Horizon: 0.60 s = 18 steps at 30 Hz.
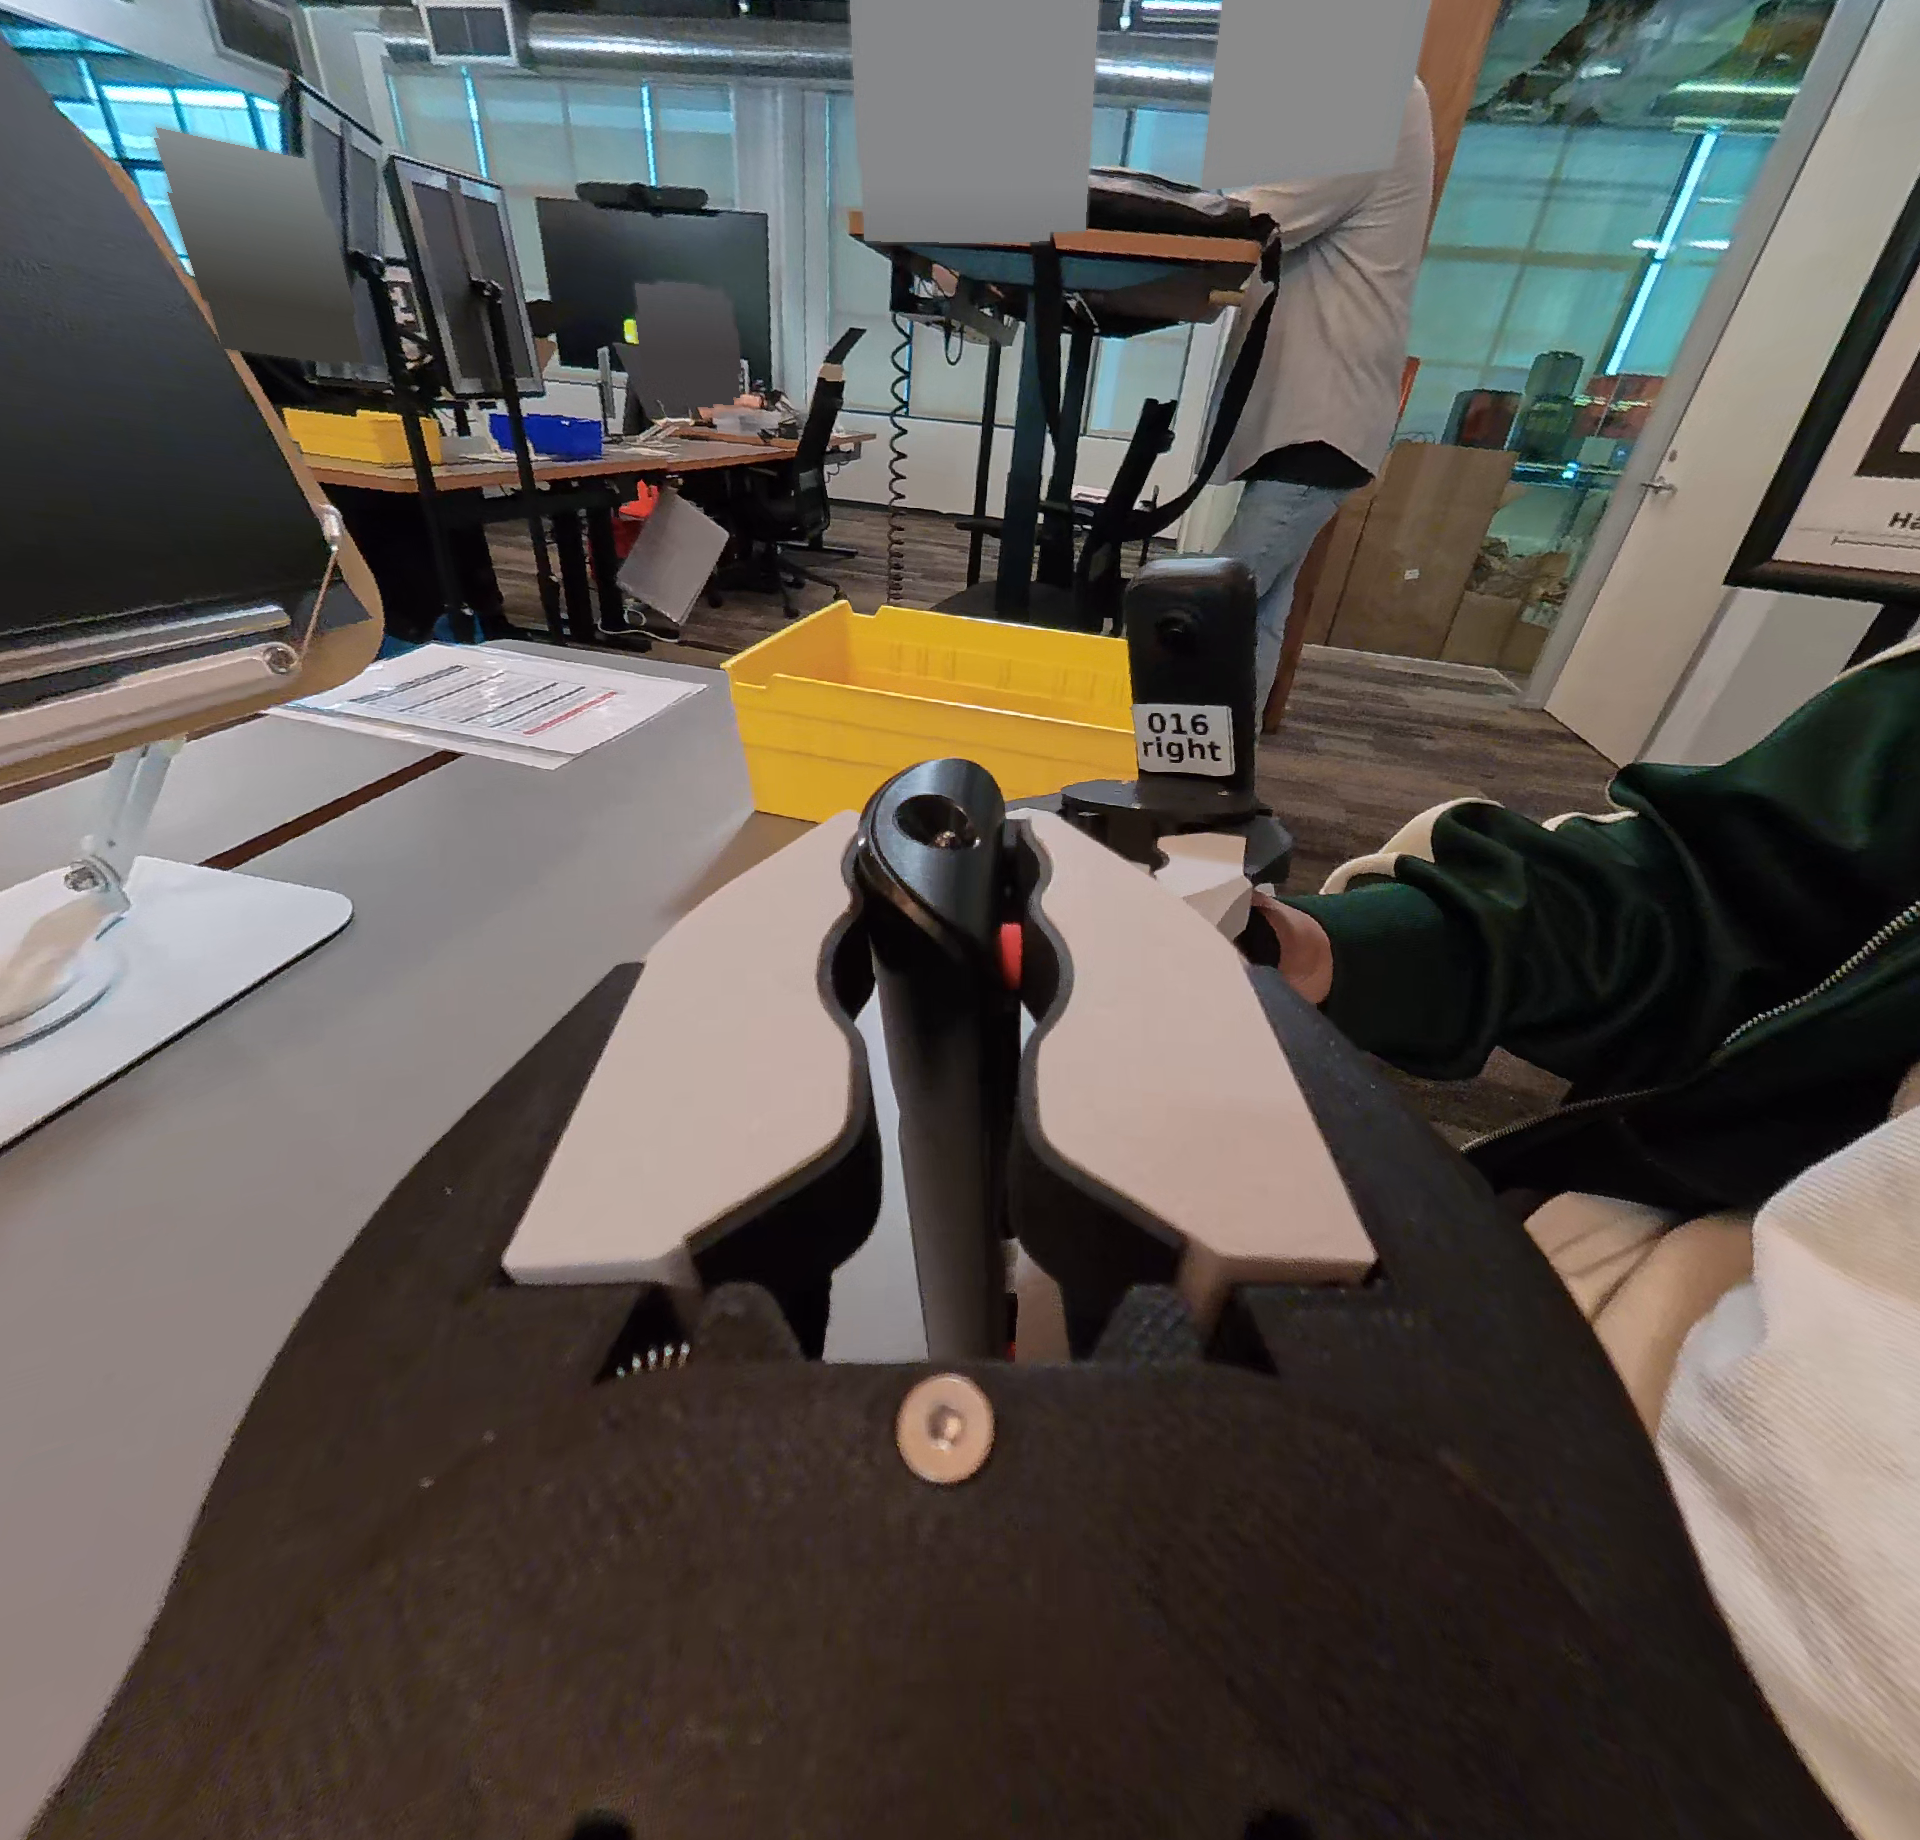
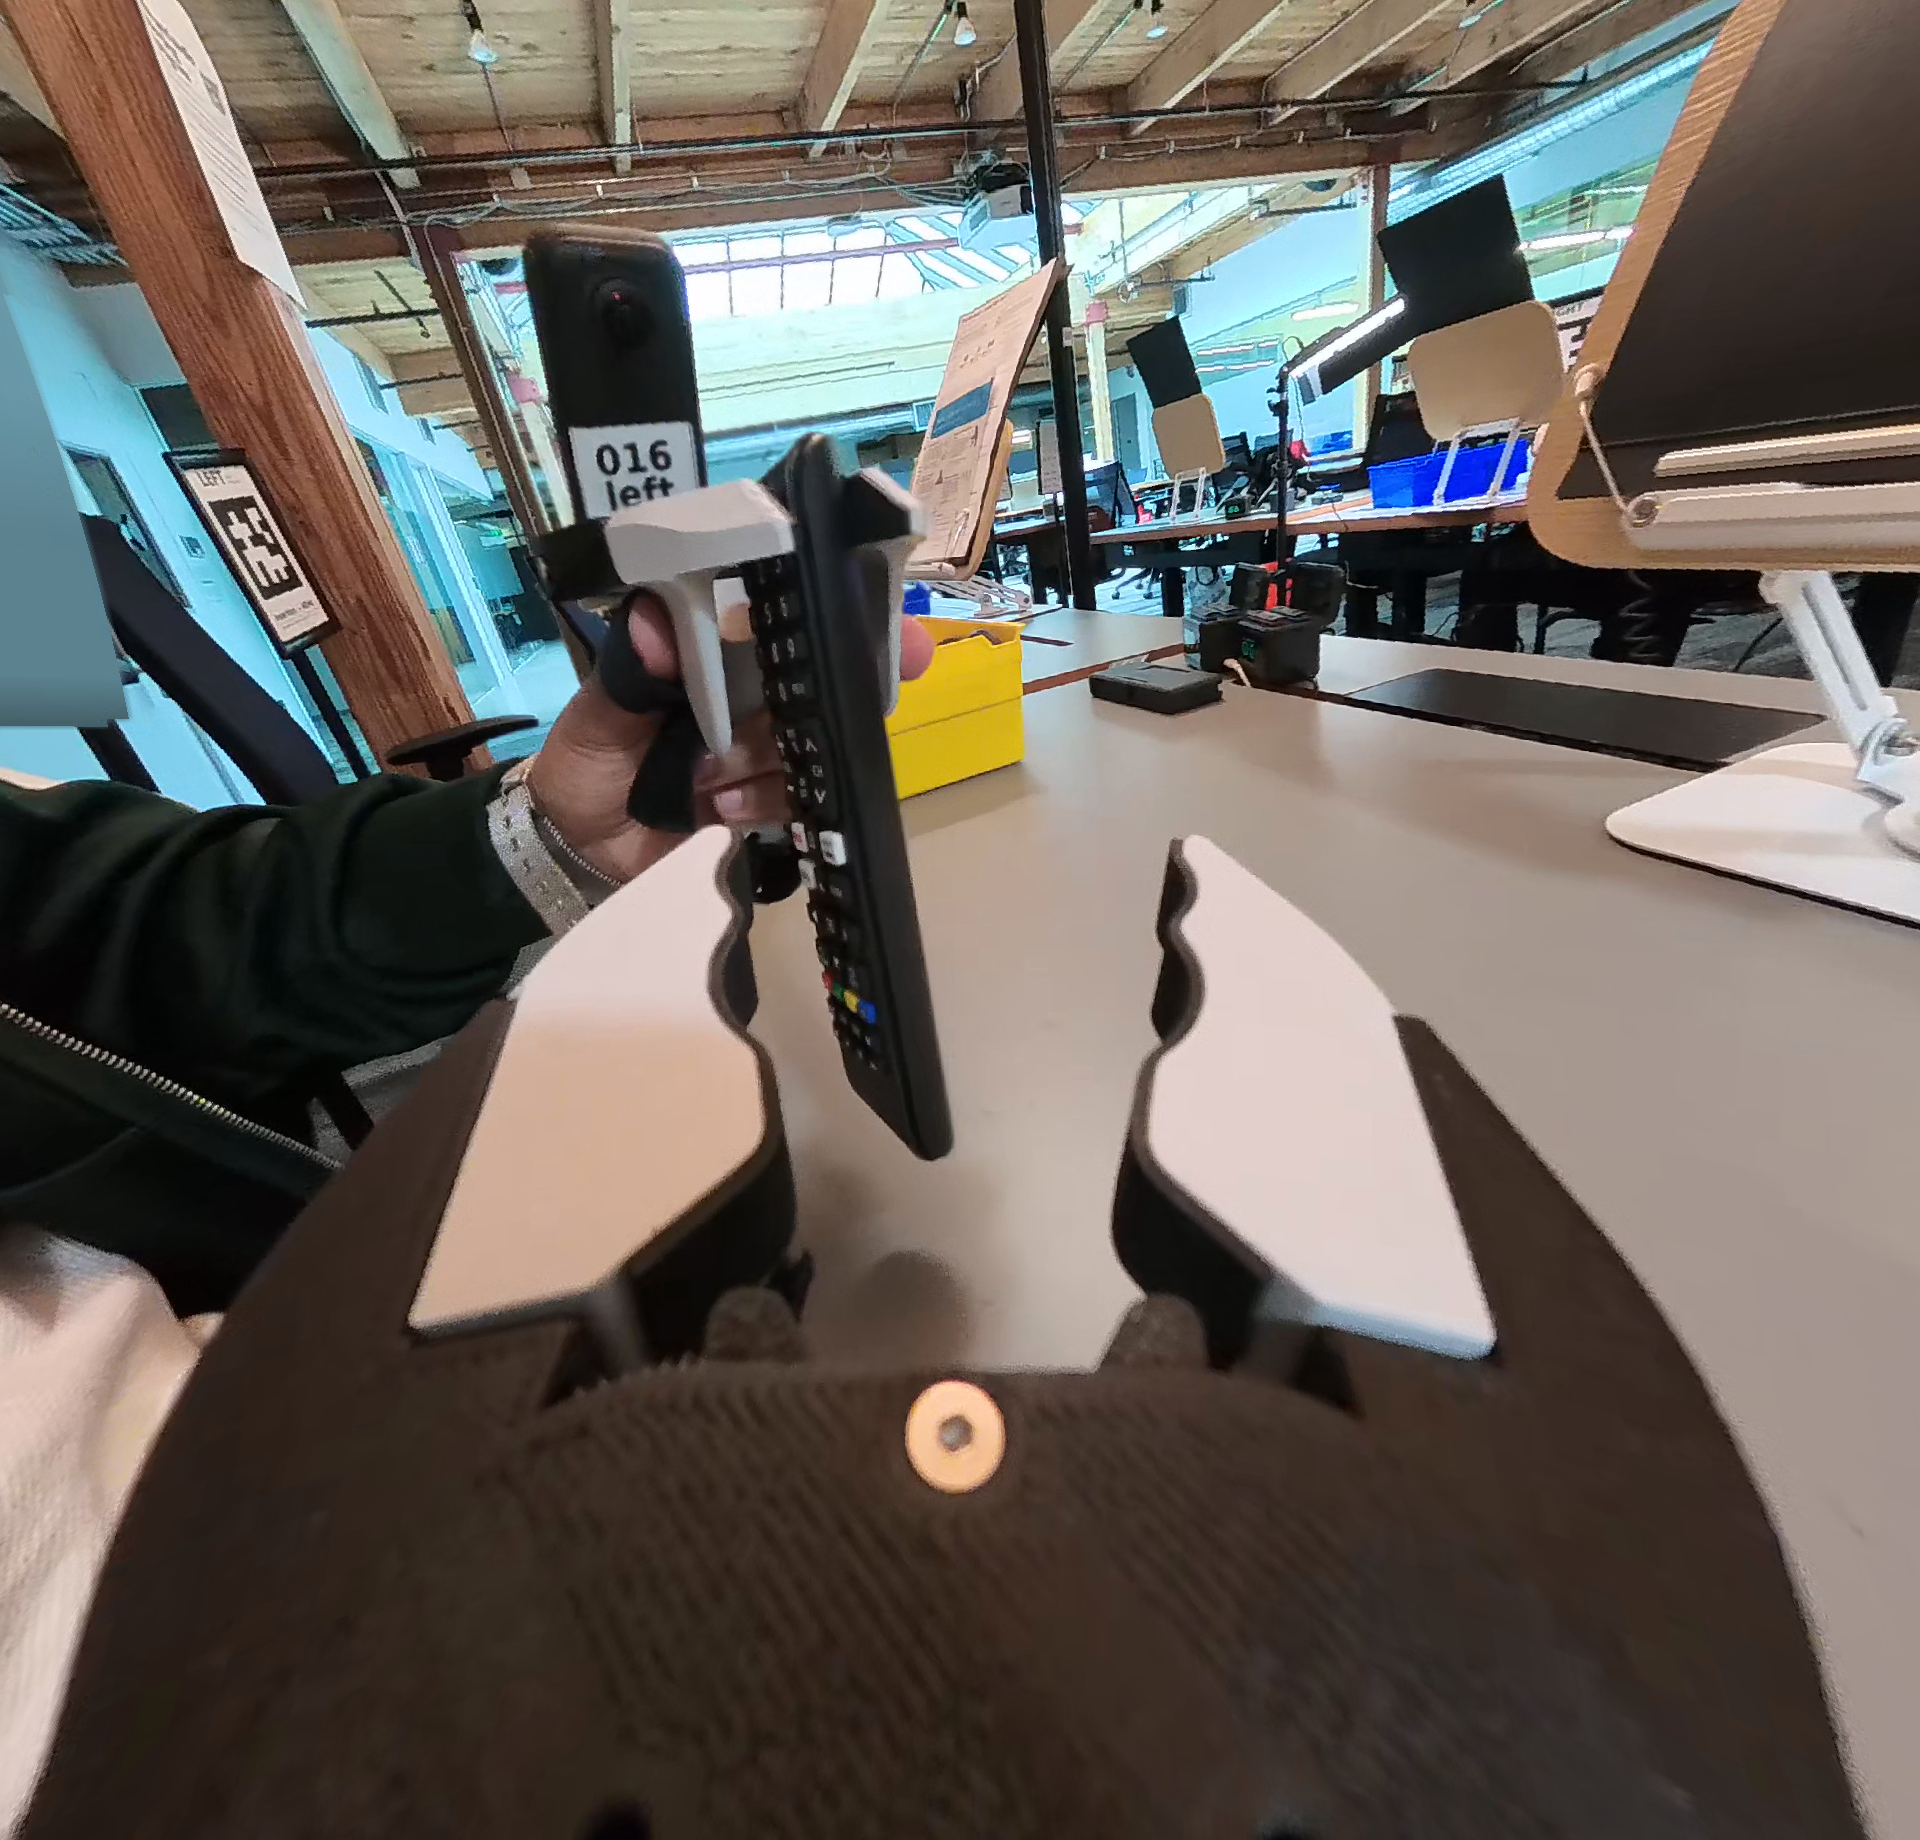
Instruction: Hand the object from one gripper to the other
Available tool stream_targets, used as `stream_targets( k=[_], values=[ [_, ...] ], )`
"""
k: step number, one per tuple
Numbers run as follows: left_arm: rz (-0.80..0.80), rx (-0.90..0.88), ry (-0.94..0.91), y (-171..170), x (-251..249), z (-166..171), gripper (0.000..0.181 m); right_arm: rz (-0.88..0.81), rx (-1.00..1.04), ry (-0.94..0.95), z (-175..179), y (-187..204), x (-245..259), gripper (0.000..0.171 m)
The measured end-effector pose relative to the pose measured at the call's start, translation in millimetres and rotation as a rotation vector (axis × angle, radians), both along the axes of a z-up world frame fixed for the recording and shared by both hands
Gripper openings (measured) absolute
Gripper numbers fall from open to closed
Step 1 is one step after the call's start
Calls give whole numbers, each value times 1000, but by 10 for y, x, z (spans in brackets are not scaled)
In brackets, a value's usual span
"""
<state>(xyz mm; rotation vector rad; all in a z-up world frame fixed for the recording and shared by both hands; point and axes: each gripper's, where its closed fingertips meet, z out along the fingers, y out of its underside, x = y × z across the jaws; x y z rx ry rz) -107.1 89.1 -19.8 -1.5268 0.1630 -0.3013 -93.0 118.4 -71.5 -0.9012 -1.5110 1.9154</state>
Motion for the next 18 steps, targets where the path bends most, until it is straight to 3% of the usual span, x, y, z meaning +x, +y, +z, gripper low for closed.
stream_targets(
  k=[18],
  values=[
    [-20,-5,-2,-12,27,22,23,28,-78,-36,-15,49,-16,74]
  ],
)
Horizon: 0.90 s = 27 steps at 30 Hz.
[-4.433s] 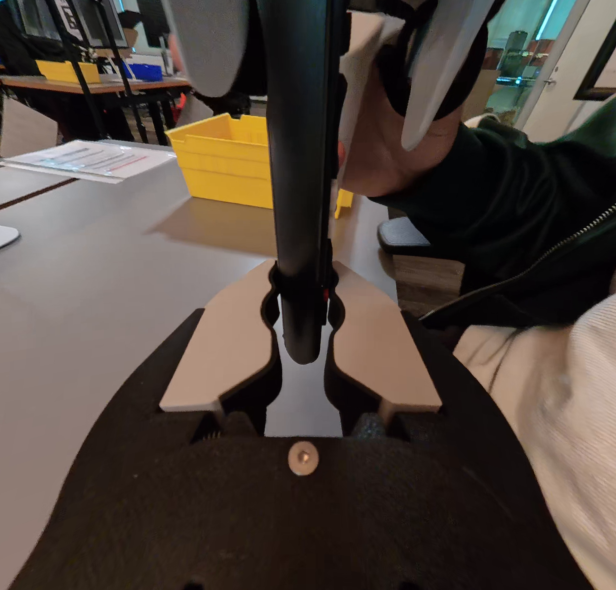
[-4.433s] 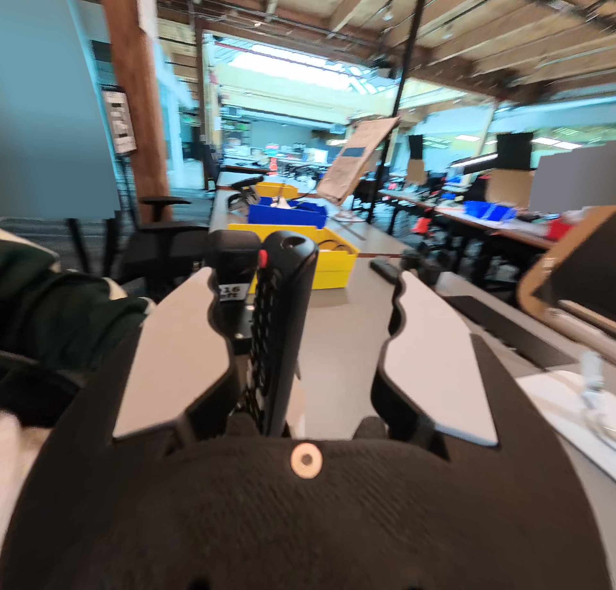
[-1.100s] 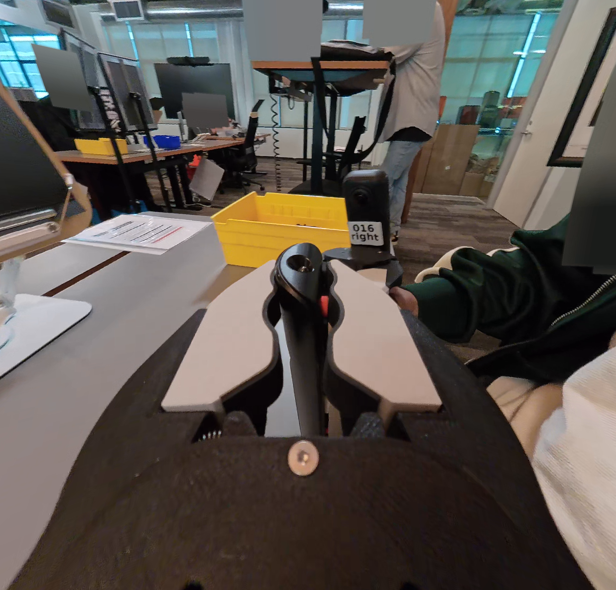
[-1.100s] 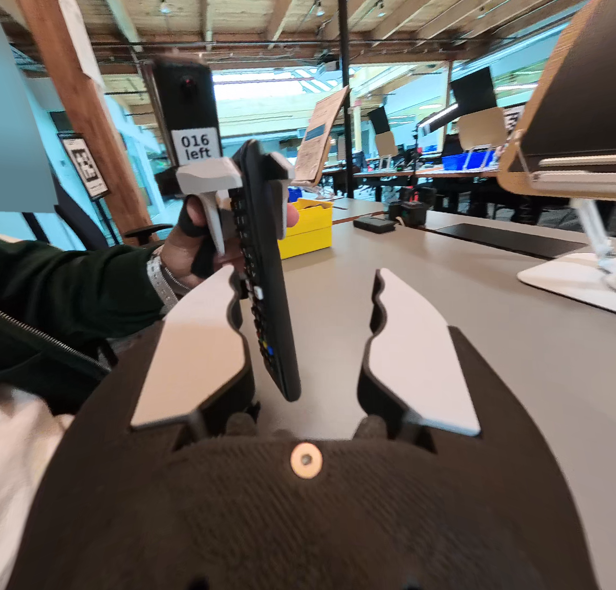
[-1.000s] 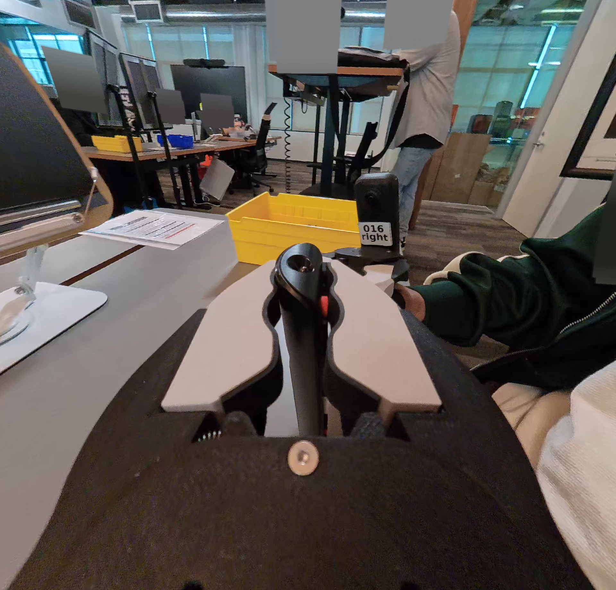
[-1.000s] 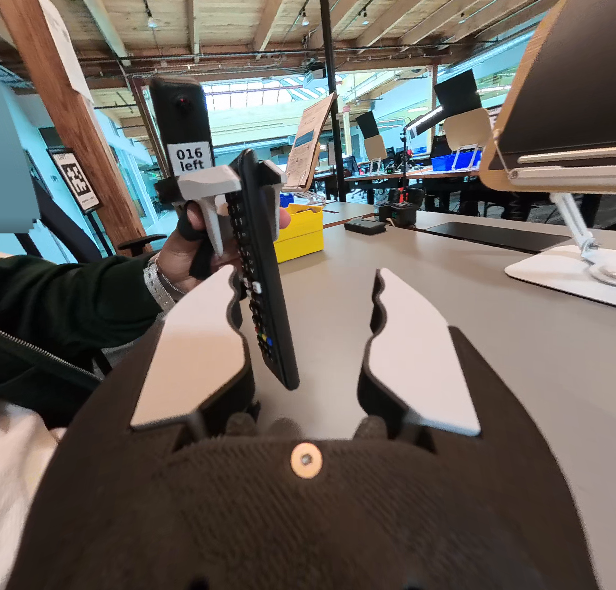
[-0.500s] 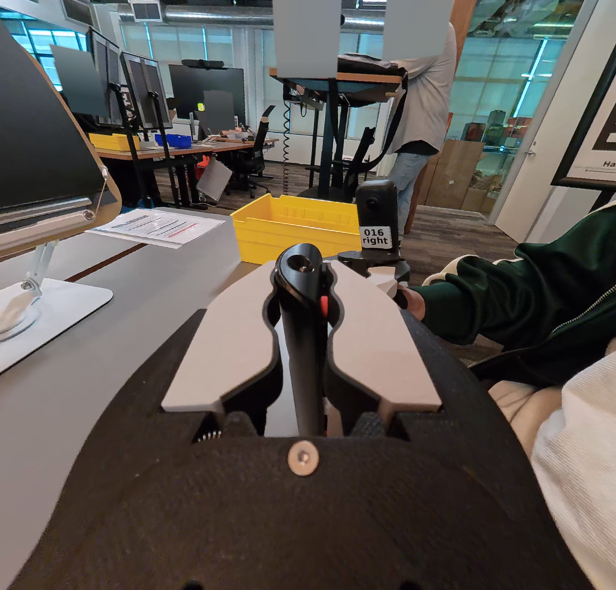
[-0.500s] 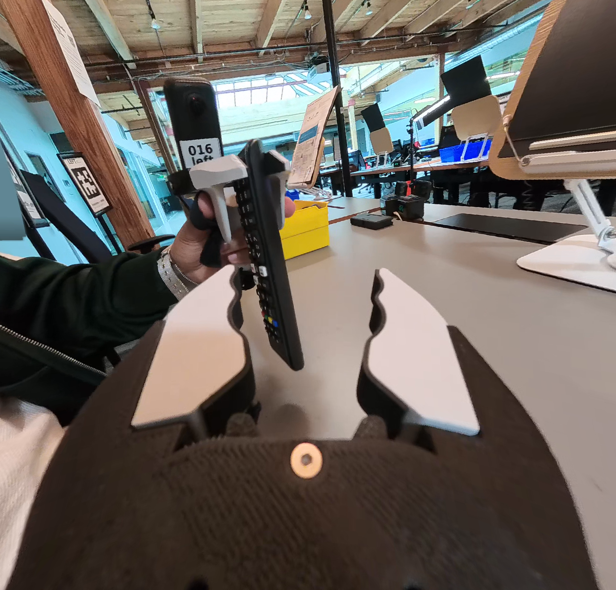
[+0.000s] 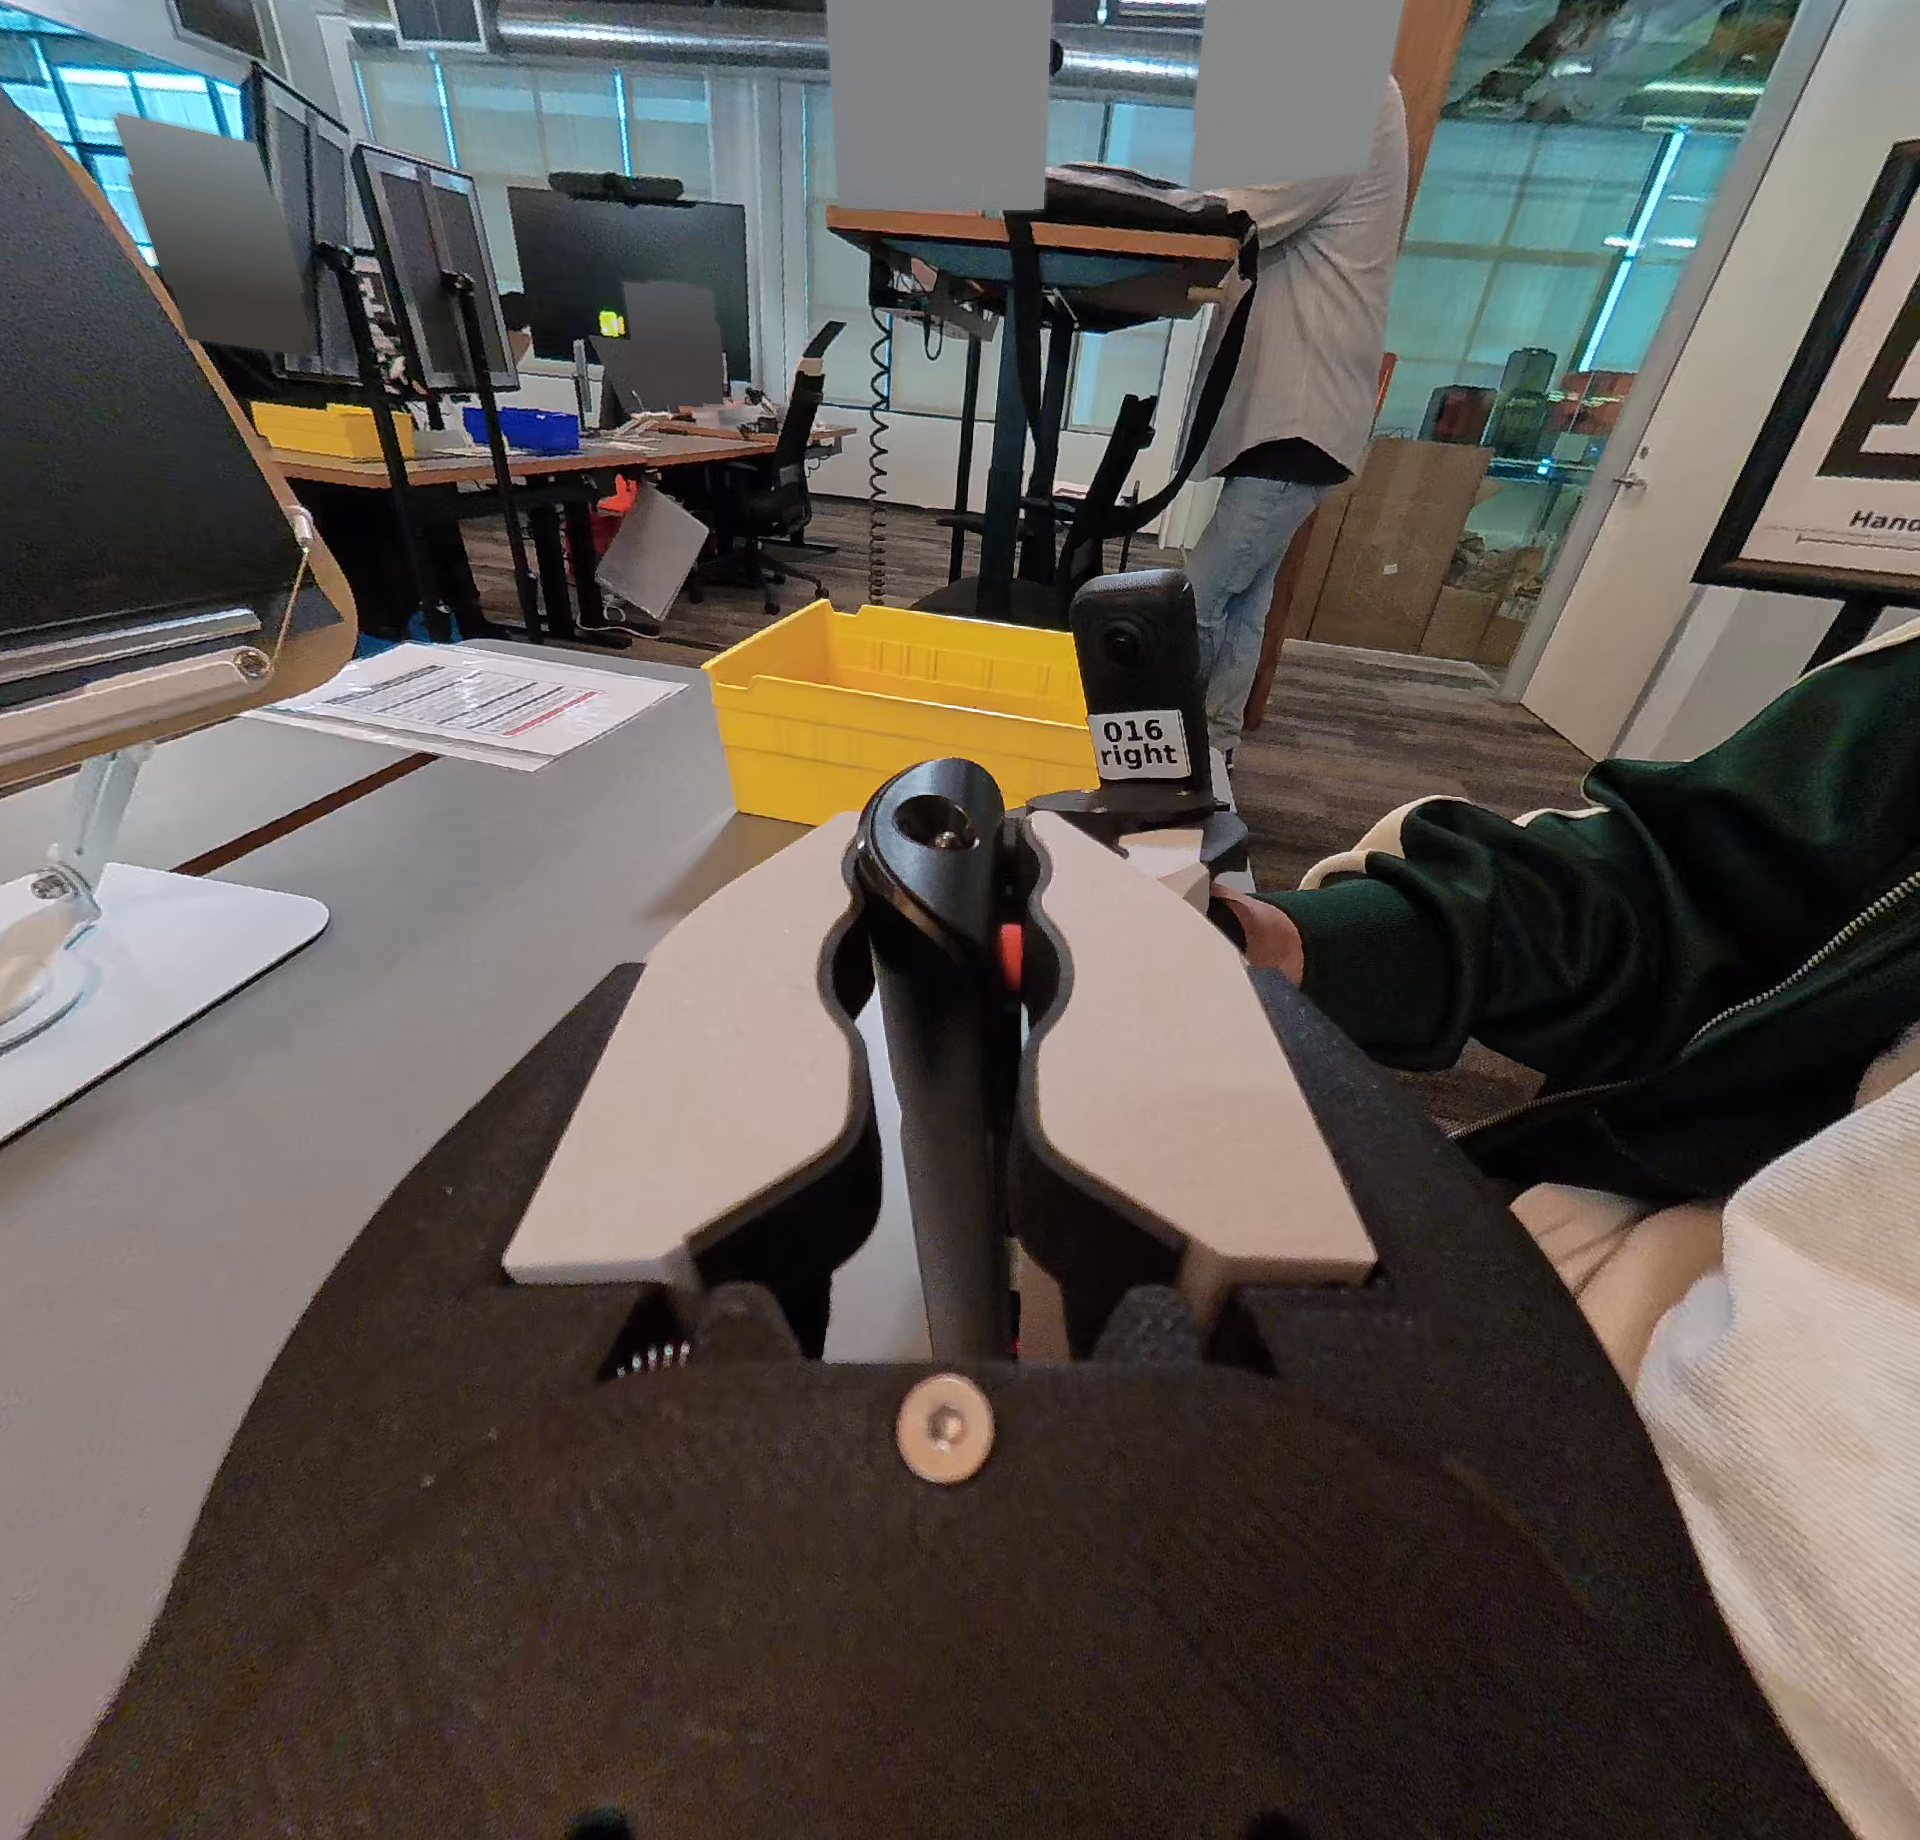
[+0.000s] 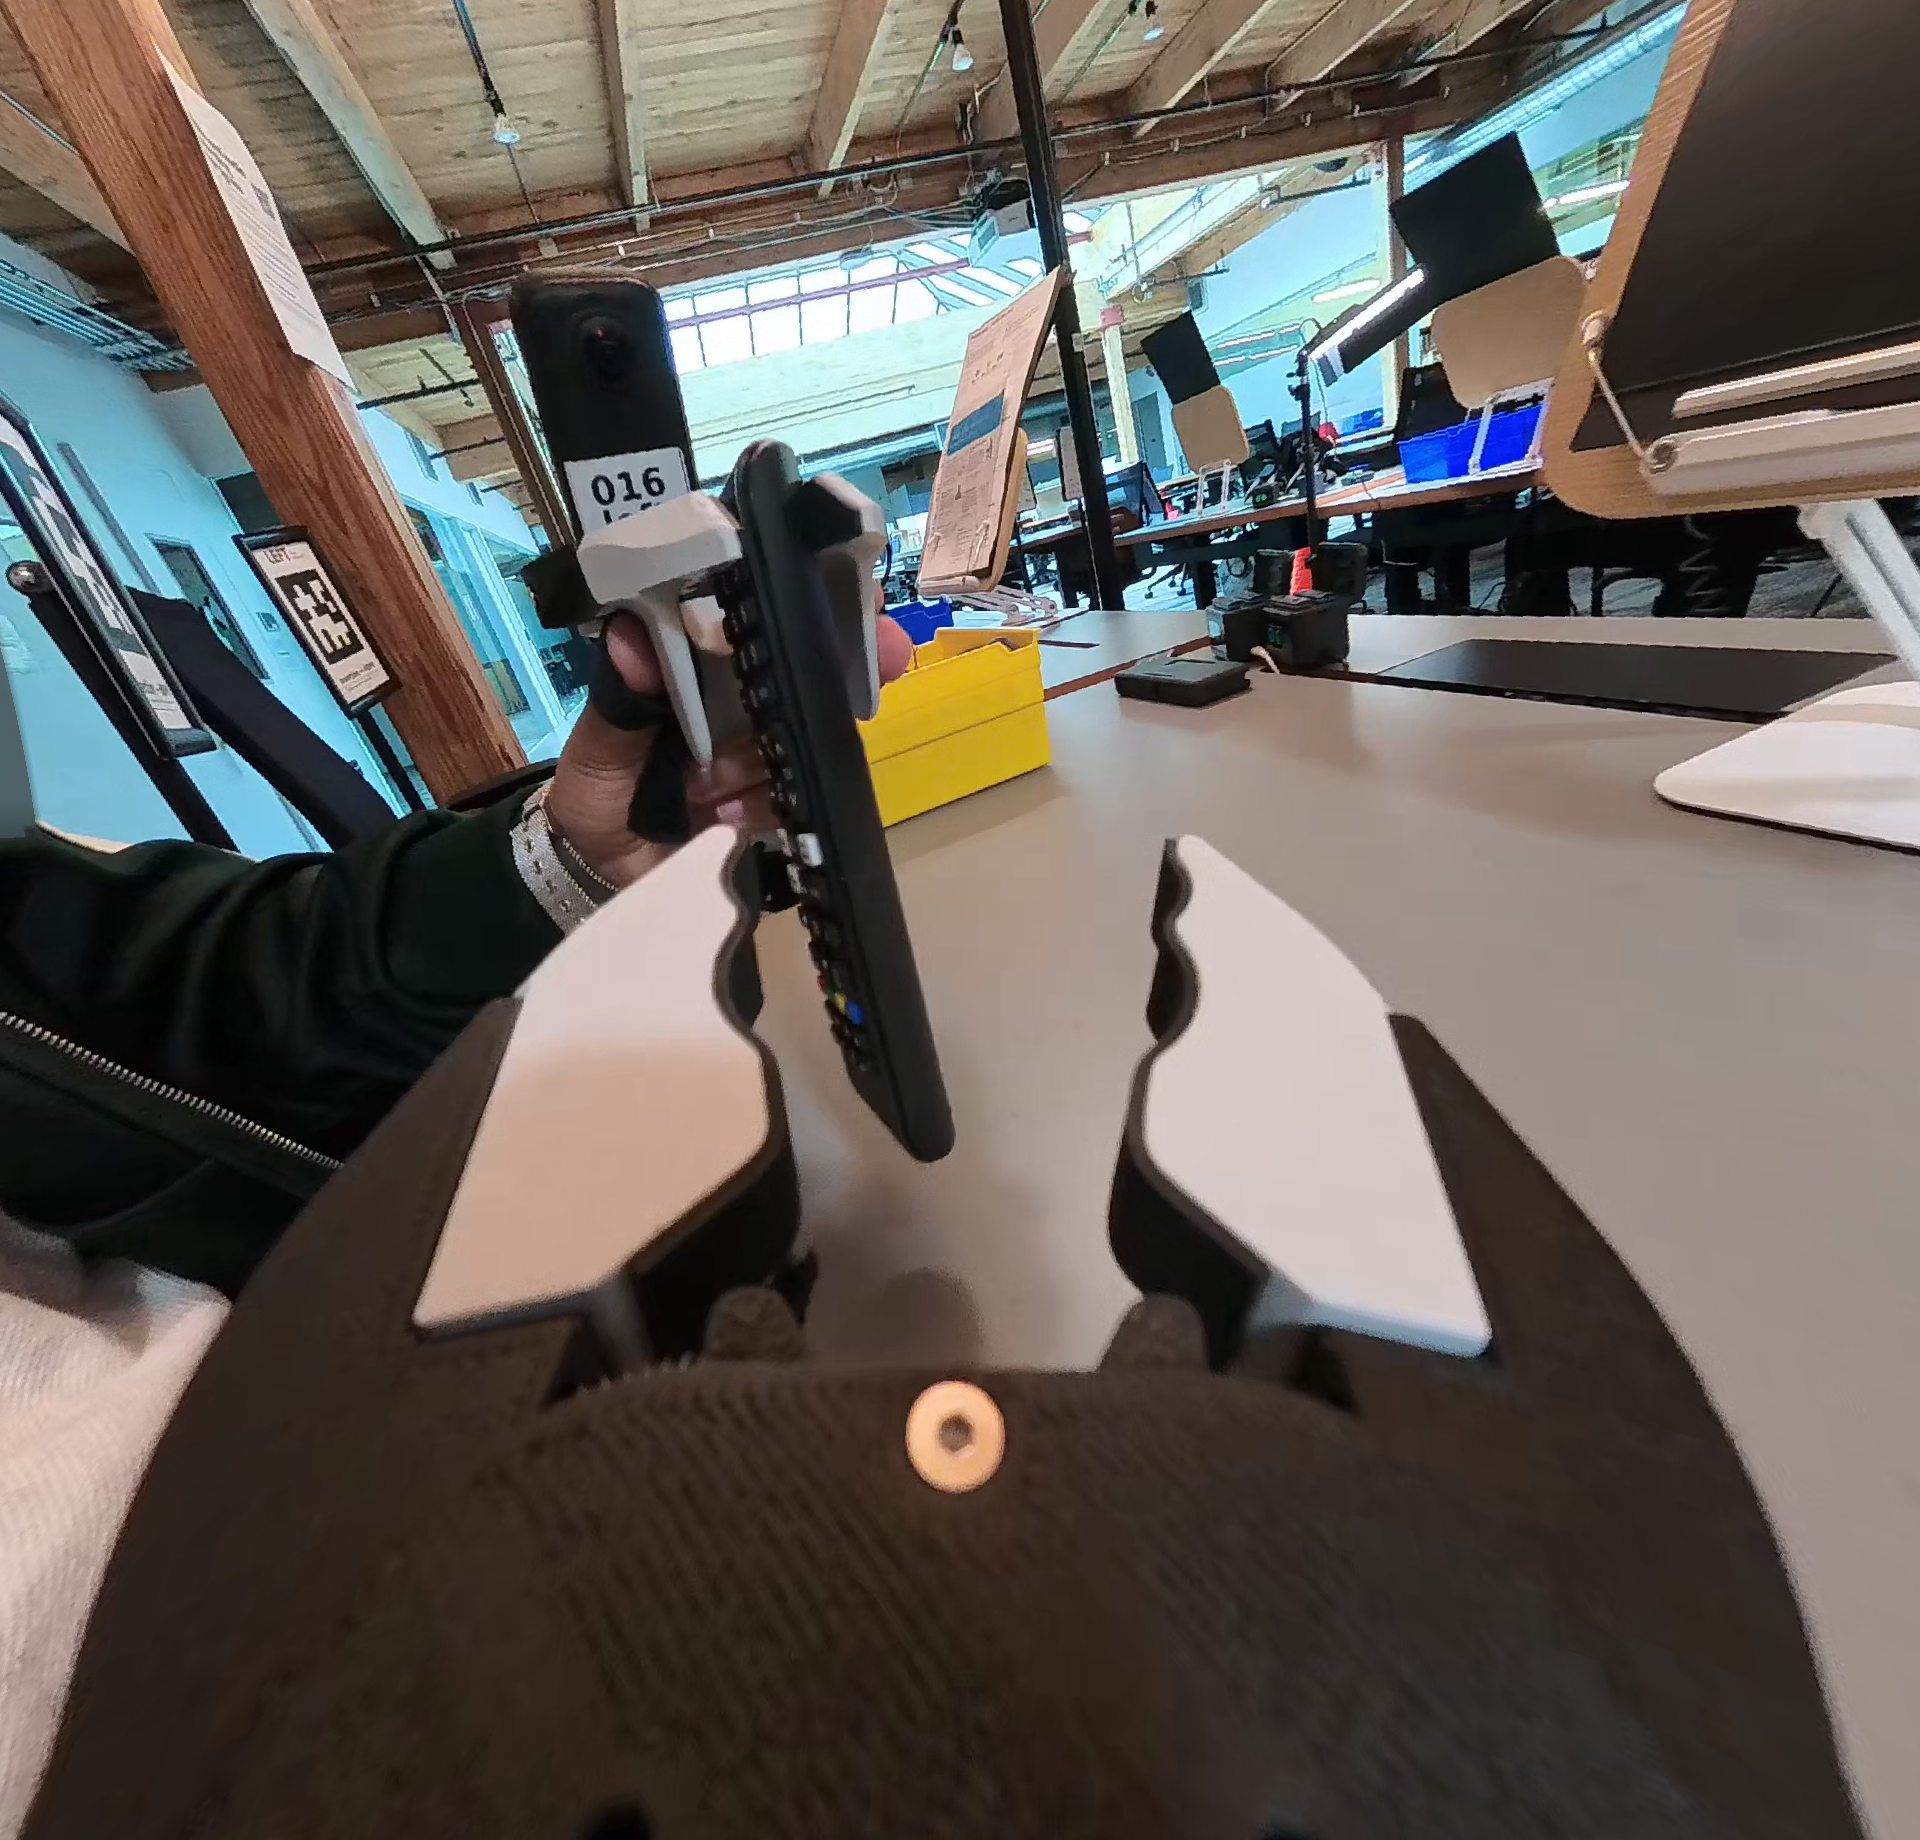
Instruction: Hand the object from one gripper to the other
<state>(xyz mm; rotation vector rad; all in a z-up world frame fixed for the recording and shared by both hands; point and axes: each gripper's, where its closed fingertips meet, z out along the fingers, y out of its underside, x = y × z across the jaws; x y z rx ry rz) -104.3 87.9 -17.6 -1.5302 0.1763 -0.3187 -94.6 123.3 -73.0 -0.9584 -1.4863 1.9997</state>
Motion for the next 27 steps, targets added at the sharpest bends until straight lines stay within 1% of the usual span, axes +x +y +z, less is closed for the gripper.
stream_targets(
  k=[5,11,13,19,23,27],
  values=[
    [-4,1,3,-13,12,36,23,29,34,-14,-51,-78,7,72],
    [-28,3,-9,-5,78,64,23,113,156,-20,-170,-311,69,51],
    [-36,2,-12,2,107,67,23,142,209,-16,-220,-408,100,47],
    [-57,5,-2,3,196,122,23,192,300,-13,-313,-594,155,48],
    [-63,16,-6,-15,244,221,23,206,282,-26,-310,-597,163,49],
    [-70,31,-20,-41,288,329,23,219,299,-25,-325,-647,185,47]
  ],
)
